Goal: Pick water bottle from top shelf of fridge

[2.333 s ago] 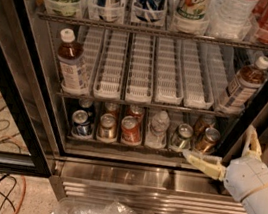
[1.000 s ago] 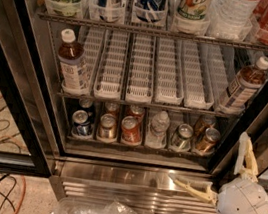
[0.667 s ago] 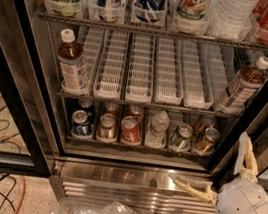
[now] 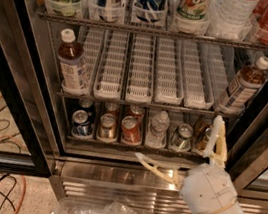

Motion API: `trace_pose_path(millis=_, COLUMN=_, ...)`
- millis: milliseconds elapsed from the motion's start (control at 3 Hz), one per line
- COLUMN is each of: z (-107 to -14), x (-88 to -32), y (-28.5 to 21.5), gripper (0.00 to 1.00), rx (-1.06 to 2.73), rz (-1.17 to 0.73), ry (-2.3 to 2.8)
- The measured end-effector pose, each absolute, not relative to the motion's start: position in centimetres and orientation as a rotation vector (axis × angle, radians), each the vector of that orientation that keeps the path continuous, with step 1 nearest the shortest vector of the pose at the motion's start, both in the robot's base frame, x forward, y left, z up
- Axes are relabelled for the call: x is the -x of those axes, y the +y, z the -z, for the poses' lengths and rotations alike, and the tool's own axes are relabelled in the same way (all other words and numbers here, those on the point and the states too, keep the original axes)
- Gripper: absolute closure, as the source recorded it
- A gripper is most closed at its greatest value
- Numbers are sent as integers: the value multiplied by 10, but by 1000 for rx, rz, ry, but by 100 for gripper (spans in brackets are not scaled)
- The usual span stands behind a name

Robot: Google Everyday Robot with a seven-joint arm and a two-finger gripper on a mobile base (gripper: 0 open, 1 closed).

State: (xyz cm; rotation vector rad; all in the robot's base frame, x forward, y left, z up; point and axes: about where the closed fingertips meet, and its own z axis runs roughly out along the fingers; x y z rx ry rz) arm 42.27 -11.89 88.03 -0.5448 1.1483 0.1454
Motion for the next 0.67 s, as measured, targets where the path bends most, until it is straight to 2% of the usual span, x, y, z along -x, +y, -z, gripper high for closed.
trace_pose_path(millis=667, z=-908, x=-424, y=-128, gripper=0, rx=447, rz=-155, ry=1104)
